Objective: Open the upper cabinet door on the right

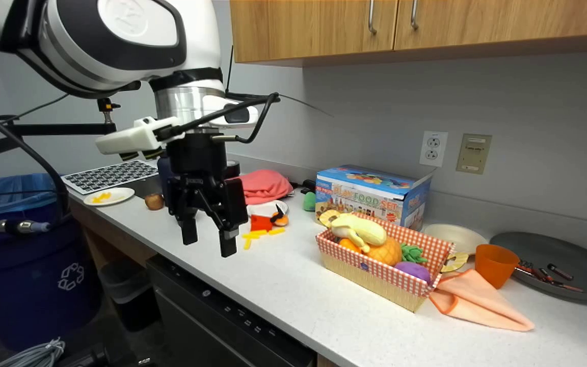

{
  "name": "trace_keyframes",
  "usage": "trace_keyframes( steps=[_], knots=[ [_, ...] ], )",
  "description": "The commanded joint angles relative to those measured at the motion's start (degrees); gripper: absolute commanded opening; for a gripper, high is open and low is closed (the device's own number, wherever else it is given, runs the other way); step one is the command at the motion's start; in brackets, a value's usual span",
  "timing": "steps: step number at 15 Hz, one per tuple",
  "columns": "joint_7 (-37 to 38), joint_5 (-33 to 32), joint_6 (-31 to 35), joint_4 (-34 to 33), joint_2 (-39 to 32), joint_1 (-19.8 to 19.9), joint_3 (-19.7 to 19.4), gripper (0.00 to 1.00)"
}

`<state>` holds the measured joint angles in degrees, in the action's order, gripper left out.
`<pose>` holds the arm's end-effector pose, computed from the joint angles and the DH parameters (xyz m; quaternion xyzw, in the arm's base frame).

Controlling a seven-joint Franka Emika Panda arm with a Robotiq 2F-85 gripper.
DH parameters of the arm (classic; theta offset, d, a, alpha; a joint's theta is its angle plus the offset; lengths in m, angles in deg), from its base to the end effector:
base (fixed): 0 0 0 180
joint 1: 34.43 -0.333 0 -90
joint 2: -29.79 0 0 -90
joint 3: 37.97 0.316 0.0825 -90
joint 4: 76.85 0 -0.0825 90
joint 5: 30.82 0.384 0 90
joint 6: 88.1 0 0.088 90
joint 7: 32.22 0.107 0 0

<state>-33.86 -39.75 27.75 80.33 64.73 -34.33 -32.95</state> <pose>0.3311 0.0170 0.3885 0.9903 0.0854 -0.0555 0.0941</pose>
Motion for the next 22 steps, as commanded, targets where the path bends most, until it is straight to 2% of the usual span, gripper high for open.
trace_keyframes(
  steps=[1, 12, 21, 22],
  knots=[
    [0.41, -0.45, -0.17, -0.08, -0.04, -0.82, -0.78, 1.00],
    [0.41, -0.45, -0.17, -0.08, -0.04, -0.82, -0.78, 1.00],
    [4.18, -1.66, 6.20, -0.10, -0.30, 0.10, -0.02, 1.00],
    [3.00, -0.72, 4.33, -0.09, -0.04, -0.51, -0.58, 1.00]
  ],
)
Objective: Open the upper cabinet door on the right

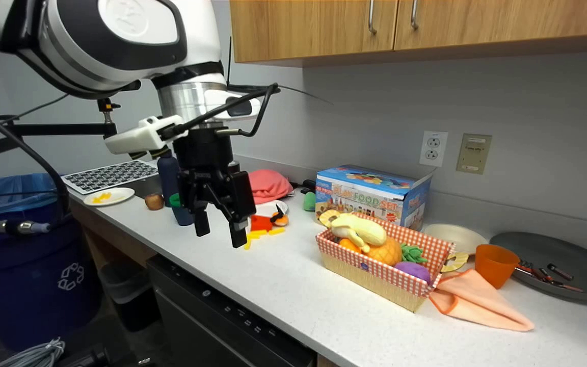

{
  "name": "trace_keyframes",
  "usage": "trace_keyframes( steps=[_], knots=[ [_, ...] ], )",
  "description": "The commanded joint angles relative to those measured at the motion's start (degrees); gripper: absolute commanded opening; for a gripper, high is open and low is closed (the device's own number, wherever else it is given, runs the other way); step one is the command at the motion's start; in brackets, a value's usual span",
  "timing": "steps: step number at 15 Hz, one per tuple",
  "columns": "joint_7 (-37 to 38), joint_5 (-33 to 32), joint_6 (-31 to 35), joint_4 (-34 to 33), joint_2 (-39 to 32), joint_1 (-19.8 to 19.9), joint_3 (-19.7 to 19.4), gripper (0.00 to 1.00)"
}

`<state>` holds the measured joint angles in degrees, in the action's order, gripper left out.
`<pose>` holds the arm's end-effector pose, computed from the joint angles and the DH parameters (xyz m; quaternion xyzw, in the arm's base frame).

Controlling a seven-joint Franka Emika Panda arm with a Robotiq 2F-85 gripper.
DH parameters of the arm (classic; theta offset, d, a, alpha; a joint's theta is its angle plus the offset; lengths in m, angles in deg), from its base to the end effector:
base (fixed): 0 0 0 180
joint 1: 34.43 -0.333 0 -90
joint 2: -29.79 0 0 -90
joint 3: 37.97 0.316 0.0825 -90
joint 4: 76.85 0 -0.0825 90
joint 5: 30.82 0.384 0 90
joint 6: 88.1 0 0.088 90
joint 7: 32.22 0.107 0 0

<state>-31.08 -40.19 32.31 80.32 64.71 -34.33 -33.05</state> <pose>0.3400 0.0186 0.3947 0.9932 0.0664 -0.0137 0.0949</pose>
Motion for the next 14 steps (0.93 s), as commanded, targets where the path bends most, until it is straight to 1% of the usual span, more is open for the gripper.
trace_keyframes(
  steps=[1, 10, 14],
  knots=[
    [0.32, -0.29, -0.09, -0.09, -0.02, -0.50, -0.47, 1.00],
    [0.32, -0.29, -0.12, -0.08, -0.03, -0.50, -0.47, 1.00],
    [2.24, -2.75, 1.20, -0.09, -0.05, 0.67, 0.68, 1.00]
  ],
)
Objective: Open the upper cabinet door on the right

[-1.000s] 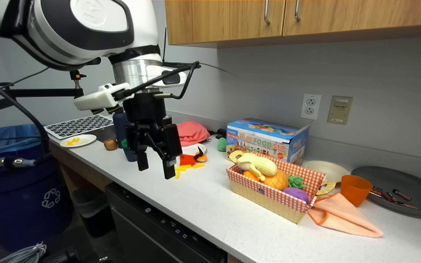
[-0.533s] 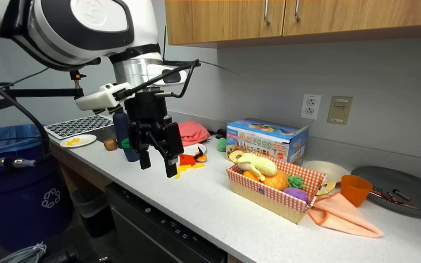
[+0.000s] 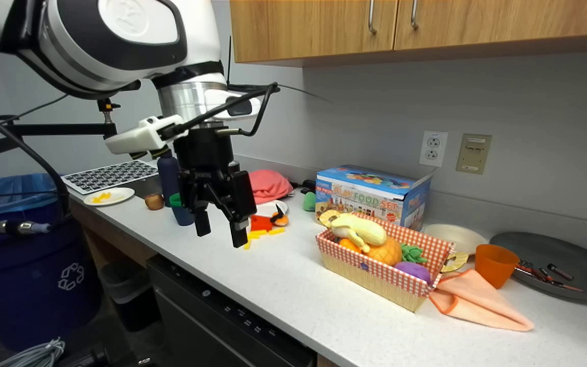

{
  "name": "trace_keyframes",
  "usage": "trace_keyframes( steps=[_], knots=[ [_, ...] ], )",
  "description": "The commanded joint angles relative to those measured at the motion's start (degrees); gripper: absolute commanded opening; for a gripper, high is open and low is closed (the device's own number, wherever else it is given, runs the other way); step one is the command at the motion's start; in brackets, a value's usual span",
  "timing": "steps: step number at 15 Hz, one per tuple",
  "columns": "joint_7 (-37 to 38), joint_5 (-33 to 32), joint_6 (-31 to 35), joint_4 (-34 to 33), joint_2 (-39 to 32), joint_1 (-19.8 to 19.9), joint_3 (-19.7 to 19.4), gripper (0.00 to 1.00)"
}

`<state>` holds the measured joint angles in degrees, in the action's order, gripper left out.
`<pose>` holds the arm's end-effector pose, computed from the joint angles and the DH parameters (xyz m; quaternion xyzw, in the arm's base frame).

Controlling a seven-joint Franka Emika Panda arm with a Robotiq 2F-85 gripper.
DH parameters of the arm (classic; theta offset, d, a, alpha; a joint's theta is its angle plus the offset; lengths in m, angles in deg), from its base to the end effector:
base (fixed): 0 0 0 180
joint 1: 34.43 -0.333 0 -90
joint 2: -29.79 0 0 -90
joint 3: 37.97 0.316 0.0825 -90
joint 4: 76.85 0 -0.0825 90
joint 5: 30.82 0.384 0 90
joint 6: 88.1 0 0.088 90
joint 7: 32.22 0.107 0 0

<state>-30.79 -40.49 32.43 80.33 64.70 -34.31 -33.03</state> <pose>0.3403 0.0185 0.3948 0.9930 0.0653 -0.0125 0.0971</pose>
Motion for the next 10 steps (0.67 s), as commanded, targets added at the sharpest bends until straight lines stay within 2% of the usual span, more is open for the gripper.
trace_keyframes(
  steps=[1, 5, 6, 10],
  knots=[
    [2.34, -3.38, 1.40, -0.10, -0.05, 0.88, 0.89, 1.00],
    [3.13, -7.72, 1.23, -0.10, 0.01, 1.22, 1.28, 1.00],
    [-2.50, -5.86, -7.06, -3.19, 4.03, 0.02, -1.22, 1.00],
    [-7.12, -5.27, -12.03, -7.21, 2.31, -0.47, -3.57, 1.00]
  ],
)
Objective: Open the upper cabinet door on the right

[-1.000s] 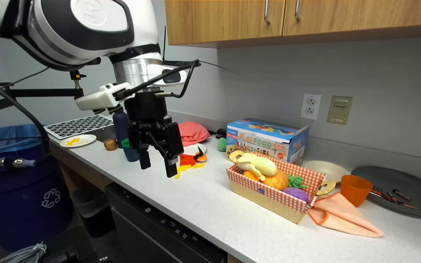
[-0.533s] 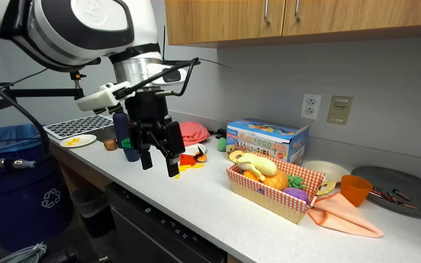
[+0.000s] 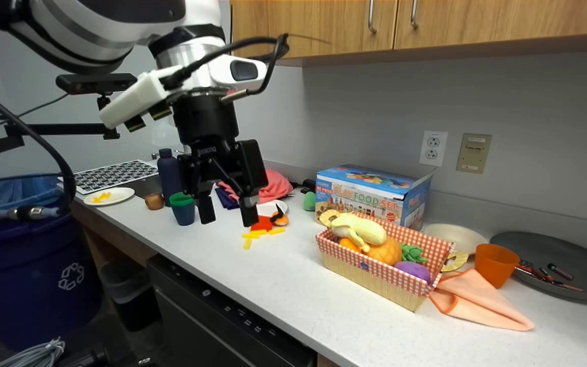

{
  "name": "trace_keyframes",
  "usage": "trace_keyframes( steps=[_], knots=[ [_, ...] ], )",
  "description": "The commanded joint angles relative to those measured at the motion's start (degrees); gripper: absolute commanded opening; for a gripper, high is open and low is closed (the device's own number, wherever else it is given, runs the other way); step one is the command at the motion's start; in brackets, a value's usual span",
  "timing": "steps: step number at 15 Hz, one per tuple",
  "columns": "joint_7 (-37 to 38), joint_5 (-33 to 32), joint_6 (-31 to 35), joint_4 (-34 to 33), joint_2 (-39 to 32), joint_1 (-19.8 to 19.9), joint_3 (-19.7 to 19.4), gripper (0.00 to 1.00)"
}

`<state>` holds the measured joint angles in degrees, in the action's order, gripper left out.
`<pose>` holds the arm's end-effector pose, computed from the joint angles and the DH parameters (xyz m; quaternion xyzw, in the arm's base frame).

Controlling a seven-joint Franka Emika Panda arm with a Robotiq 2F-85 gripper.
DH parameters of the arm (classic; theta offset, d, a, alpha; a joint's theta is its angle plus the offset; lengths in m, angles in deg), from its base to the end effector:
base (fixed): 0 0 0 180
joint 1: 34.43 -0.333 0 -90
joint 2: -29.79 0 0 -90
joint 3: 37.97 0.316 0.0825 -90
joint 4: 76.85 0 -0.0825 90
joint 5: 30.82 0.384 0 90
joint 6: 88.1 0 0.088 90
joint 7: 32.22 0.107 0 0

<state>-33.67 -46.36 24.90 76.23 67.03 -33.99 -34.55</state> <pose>0.3400 0.0000 0.4325 0.9858 0.0876 -0.0250 0.1411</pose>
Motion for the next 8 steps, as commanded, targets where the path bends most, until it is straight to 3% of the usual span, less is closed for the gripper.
trace_keyframes(
  steps=[1, 8],
  knots=[
    [-5.02, 1.27, -5.38, -3.81, -0.45, -1.01, -2.67, 1.00],
    [-2.93, 0.42, -5.12, -3.58, -0.04, -0.41, -2.58, 1.00]
  ],
)
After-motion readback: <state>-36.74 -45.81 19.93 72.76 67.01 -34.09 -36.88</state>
